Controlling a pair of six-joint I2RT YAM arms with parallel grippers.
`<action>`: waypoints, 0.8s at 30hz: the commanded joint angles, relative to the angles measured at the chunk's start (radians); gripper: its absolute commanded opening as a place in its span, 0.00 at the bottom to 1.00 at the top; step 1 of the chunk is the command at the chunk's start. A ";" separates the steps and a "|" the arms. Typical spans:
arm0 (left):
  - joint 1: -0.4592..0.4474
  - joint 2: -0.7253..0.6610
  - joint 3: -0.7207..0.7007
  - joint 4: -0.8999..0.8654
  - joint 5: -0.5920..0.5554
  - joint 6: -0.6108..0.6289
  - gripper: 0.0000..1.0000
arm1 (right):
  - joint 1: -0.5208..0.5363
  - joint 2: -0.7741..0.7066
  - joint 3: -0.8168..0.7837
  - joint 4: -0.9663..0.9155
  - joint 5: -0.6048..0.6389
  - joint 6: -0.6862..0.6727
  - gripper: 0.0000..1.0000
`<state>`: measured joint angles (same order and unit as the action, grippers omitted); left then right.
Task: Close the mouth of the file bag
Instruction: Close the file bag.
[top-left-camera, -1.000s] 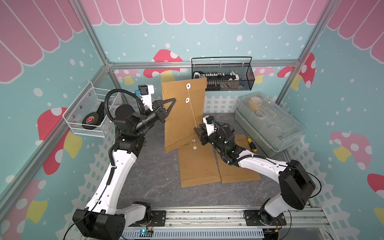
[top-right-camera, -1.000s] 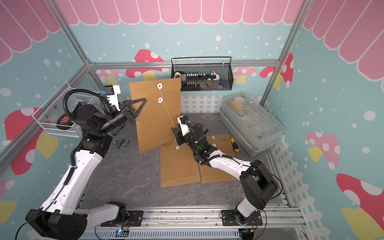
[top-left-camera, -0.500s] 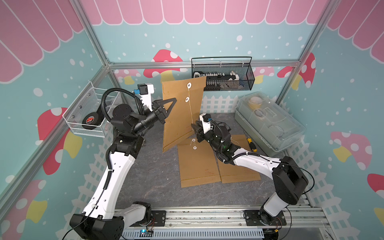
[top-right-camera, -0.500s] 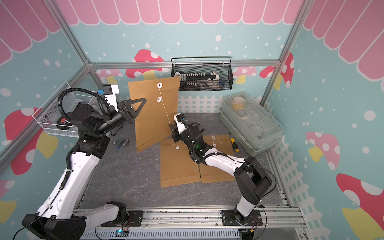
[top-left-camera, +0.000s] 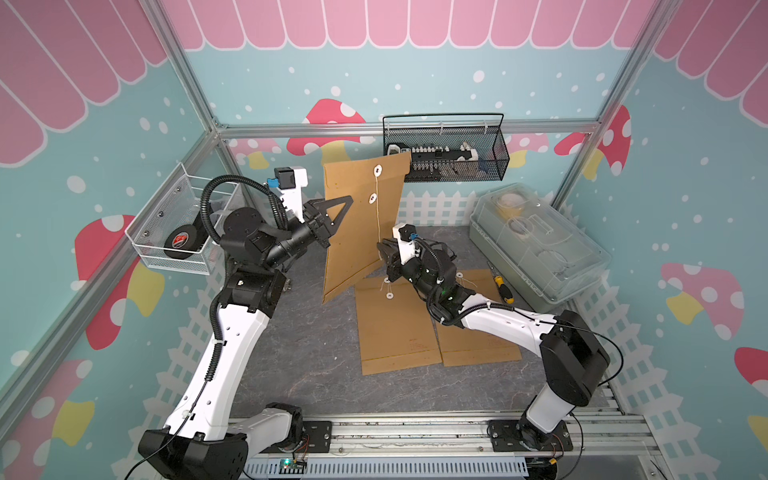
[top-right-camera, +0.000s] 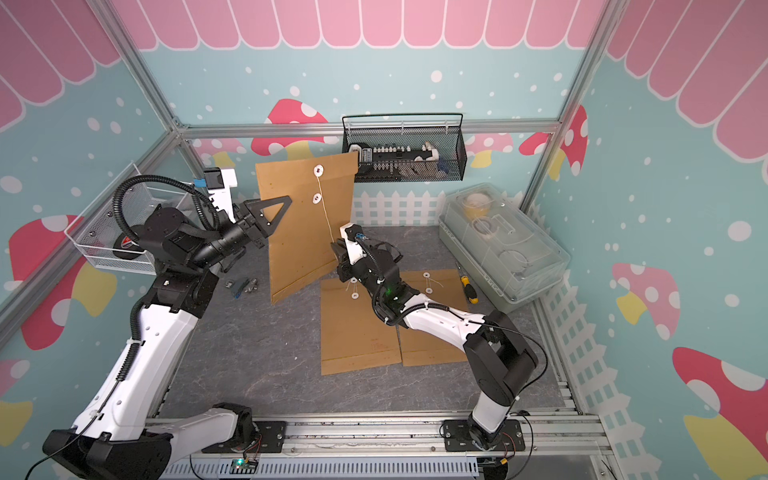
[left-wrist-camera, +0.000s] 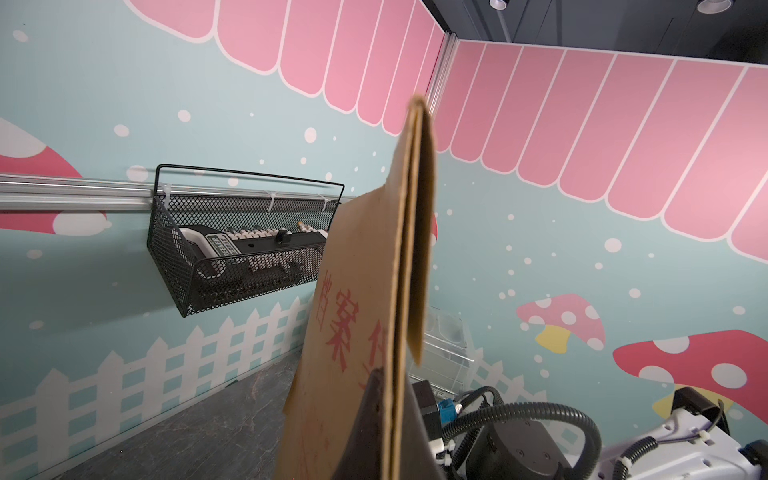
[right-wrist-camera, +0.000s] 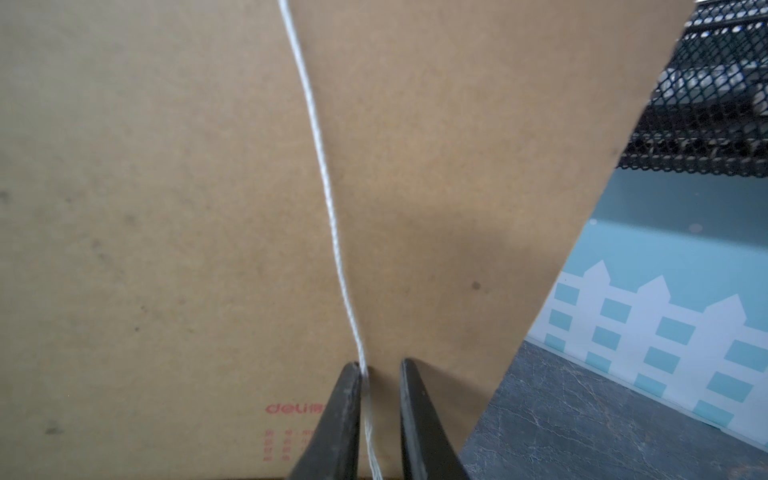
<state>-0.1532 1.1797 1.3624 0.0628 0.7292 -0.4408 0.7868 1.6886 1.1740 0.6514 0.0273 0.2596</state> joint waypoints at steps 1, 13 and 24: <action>-0.006 -0.029 0.030 -0.006 -0.002 0.019 0.00 | 0.009 0.019 0.030 0.022 -0.003 -0.002 0.14; -0.005 -0.034 0.020 -0.030 -0.046 0.053 0.00 | 0.036 -0.090 -0.071 -0.009 -0.037 0.008 0.00; -0.005 -0.043 -0.004 -0.012 -0.035 0.035 0.00 | 0.054 -0.147 -0.117 -0.065 -0.036 -0.013 0.00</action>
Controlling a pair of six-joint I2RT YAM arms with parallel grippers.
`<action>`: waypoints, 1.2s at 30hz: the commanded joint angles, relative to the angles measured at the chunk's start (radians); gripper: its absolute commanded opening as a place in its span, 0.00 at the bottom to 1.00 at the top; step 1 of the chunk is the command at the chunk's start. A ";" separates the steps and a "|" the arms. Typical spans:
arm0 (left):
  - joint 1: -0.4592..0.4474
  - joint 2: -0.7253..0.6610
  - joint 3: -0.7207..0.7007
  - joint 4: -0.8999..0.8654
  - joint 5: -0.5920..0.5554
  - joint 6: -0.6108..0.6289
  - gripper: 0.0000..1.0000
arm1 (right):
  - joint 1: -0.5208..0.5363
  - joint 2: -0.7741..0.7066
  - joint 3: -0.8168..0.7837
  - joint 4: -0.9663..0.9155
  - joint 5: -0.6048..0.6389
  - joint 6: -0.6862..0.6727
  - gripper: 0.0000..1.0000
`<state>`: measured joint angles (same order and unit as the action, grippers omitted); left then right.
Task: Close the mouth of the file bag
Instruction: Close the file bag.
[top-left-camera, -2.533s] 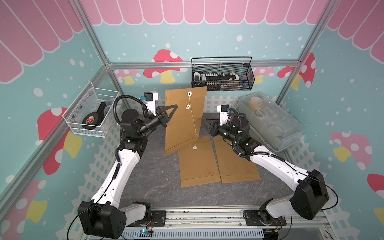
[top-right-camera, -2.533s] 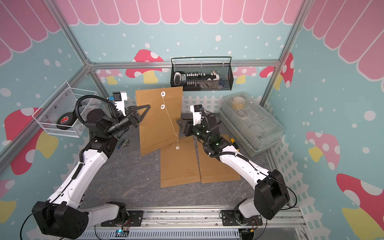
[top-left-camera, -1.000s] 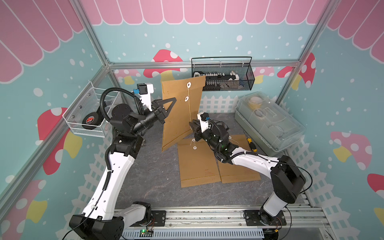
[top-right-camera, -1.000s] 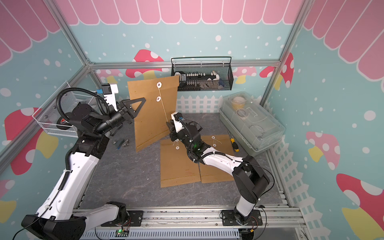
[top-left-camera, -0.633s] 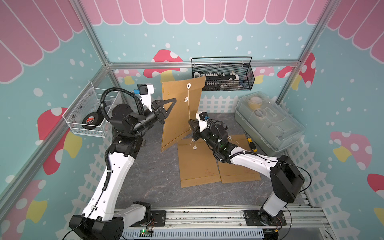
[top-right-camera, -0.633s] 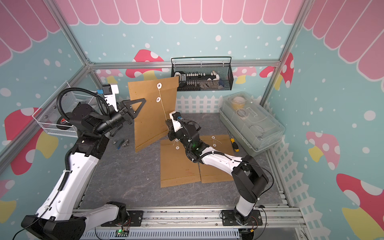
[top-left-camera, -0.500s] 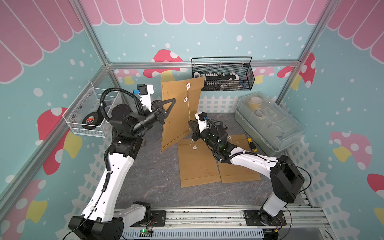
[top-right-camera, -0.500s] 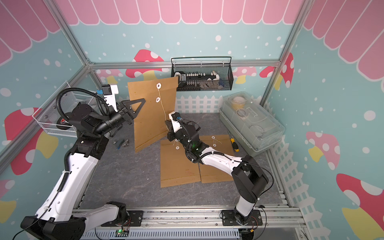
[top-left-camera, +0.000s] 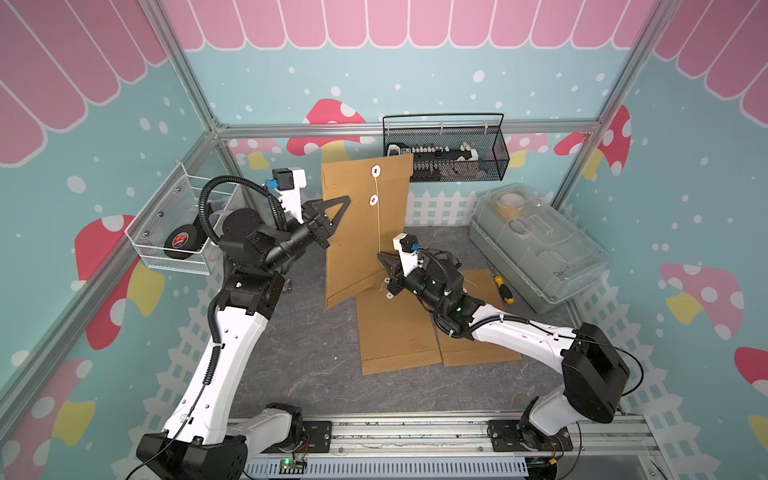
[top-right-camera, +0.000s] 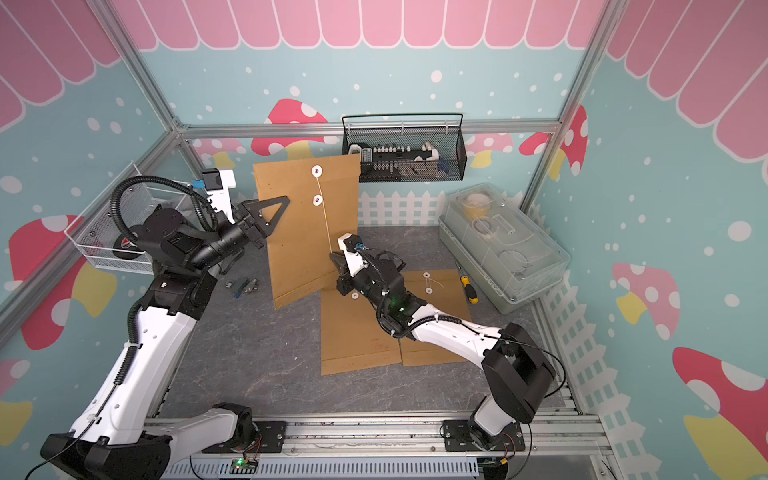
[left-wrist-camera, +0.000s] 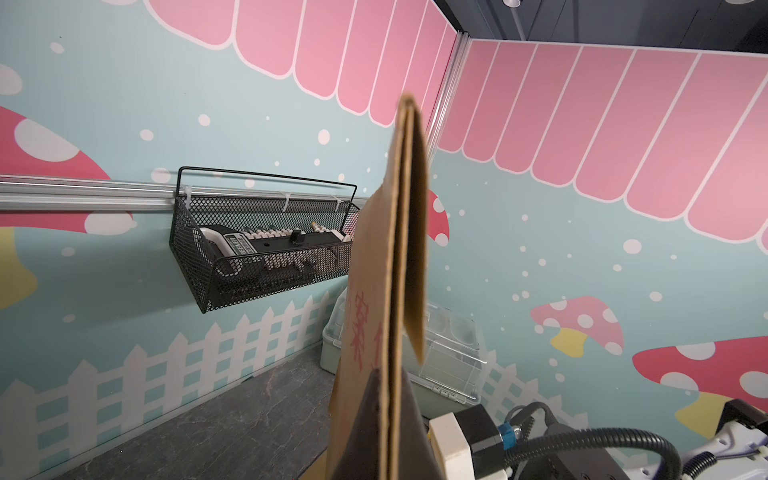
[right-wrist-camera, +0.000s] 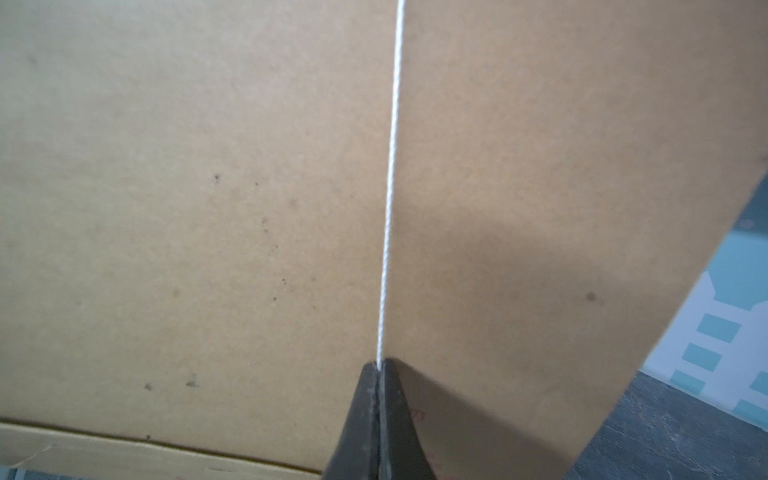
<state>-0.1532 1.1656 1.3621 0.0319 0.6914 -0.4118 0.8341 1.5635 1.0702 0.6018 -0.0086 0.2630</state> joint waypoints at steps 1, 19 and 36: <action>-0.005 -0.029 -0.005 0.025 0.008 0.000 0.00 | 0.006 -0.020 -0.012 -0.013 0.002 -0.018 0.00; -0.005 -0.031 -0.041 0.023 -0.008 0.021 0.00 | 0.078 -0.082 0.054 -0.091 -0.003 -0.010 0.00; 0.009 -0.043 -0.048 -0.003 -0.013 0.043 0.00 | 0.006 -0.180 0.008 -0.223 0.222 0.005 0.00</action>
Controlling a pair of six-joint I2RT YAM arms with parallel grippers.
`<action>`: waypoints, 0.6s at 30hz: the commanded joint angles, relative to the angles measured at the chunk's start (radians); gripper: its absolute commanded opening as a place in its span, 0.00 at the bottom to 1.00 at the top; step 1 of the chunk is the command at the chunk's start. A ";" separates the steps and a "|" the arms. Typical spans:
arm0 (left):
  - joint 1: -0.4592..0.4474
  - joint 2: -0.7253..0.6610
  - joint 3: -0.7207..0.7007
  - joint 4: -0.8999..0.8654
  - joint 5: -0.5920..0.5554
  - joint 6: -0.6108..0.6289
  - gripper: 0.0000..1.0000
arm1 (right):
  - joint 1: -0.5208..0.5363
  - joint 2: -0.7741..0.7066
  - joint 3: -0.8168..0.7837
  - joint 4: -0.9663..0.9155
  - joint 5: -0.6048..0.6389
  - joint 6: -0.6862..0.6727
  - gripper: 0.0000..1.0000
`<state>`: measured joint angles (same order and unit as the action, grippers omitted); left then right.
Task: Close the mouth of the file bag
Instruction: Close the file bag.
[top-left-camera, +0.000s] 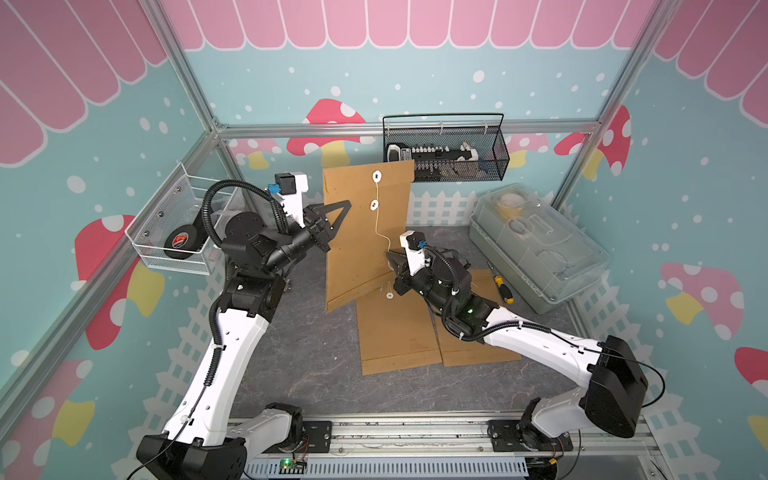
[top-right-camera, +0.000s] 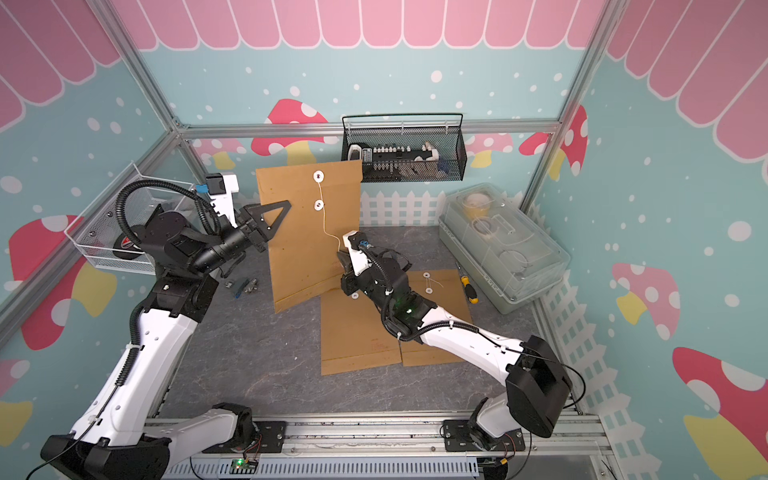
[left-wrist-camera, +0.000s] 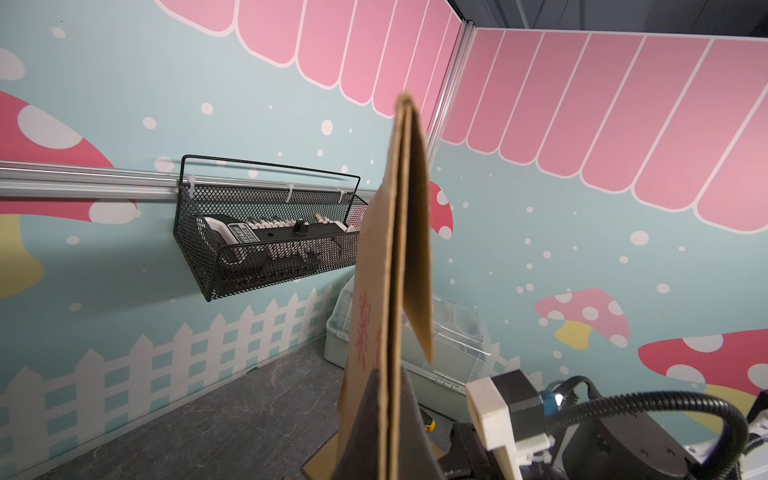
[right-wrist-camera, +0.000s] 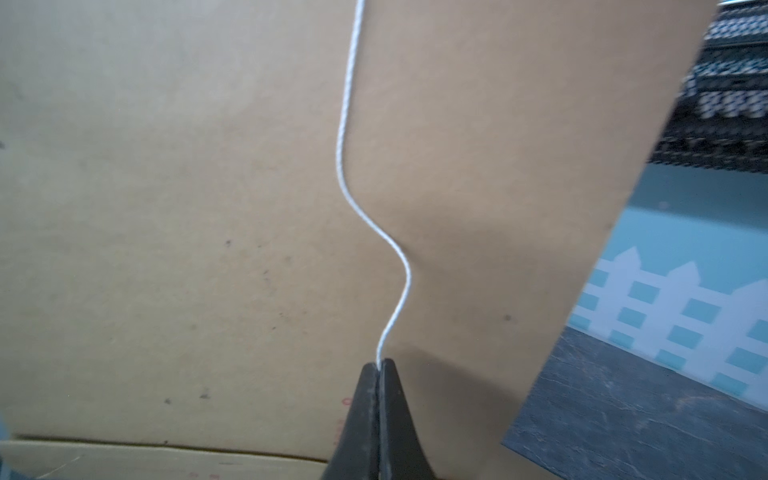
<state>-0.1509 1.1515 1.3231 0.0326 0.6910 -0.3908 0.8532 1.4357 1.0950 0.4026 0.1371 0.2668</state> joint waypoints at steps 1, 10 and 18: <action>0.007 -0.030 -0.011 -0.005 -0.011 0.023 0.00 | -0.016 -0.064 -0.022 -0.025 0.088 -0.002 0.00; 0.016 -0.030 -0.020 -0.023 -0.025 0.047 0.00 | -0.023 -0.171 -0.055 -0.056 0.133 -0.022 0.00; 0.022 -0.033 -0.018 -0.028 -0.024 0.046 0.00 | -0.025 -0.211 -0.051 -0.114 0.261 -0.095 0.00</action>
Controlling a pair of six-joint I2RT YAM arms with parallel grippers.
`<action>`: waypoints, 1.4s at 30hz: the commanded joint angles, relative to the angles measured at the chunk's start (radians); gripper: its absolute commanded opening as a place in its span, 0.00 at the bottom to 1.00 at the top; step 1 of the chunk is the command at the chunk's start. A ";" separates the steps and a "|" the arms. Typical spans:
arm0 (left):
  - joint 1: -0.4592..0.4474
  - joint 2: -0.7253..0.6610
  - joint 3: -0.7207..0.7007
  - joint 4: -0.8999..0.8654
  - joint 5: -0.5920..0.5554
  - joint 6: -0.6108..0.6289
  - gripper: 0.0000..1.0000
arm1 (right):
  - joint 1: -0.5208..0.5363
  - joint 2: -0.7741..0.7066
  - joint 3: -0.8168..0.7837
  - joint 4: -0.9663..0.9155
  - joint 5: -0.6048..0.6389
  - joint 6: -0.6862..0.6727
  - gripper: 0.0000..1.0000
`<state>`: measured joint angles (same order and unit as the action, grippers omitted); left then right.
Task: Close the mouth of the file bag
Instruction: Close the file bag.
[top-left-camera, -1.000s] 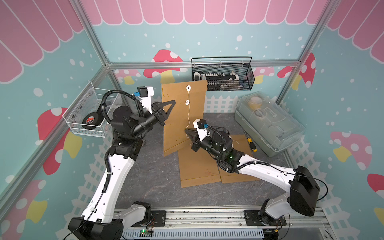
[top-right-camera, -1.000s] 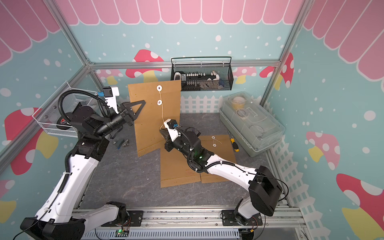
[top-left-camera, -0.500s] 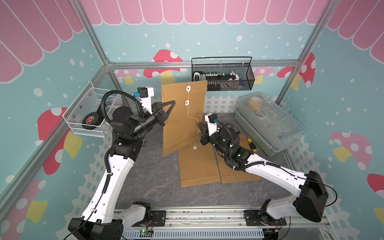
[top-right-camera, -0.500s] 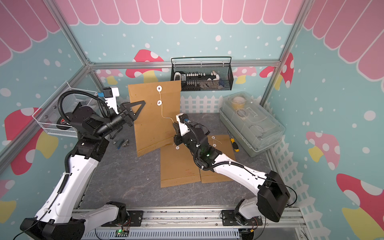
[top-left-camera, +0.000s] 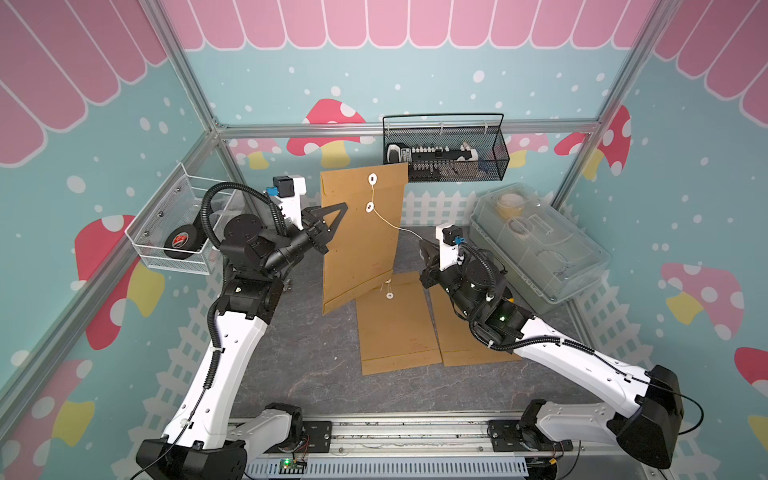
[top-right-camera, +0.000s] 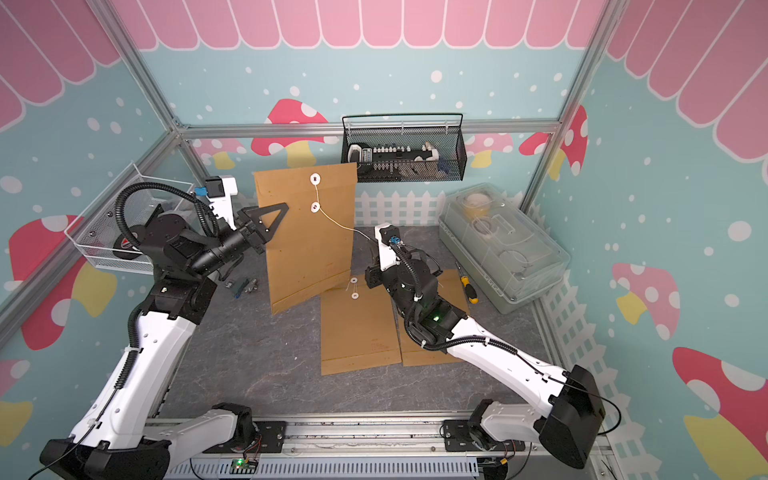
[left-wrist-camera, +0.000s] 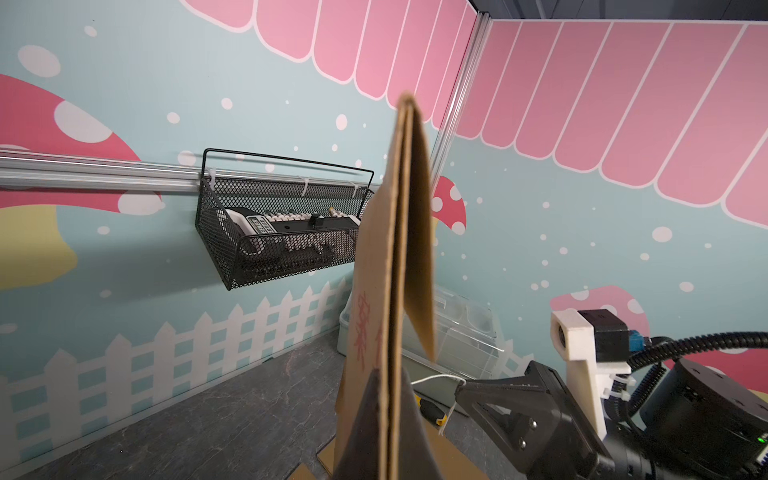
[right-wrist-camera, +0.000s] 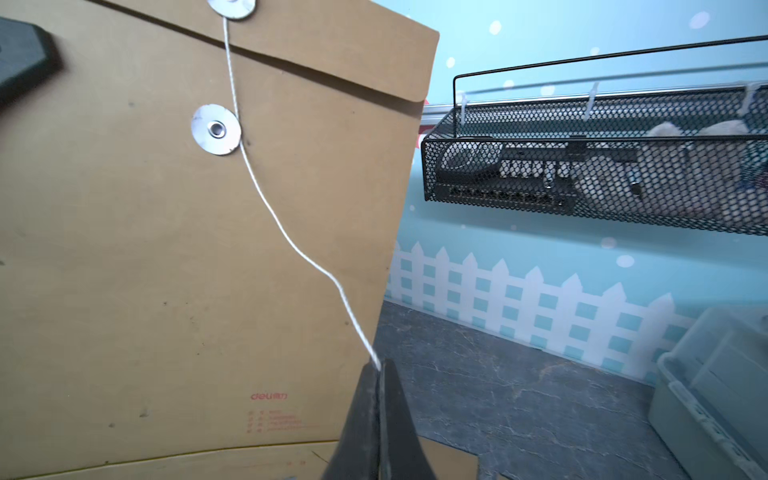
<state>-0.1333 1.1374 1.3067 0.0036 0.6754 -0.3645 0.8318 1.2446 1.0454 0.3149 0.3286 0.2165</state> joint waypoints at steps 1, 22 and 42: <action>0.005 -0.021 -0.001 -0.003 -0.009 0.023 0.00 | -0.006 -0.023 0.001 -0.032 0.087 -0.050 0.00; 0.009 -0.013 -0.006 -0.018 -0.032 0.044 0.00 | -0.012 -0.067 0.039 -0.070 0.042 -0.125 0.00; 0.012 0.022 -0.019 0.034 -0.036 0.016 0.00 | 0.197 0.064 0.113 0.047 -0.218 -0.052 0.00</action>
<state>-0.1257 1.1568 1.2984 -0.0078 0.6426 -0.3416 1.0084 1.2724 1.1240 0.3222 0.1505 0.1535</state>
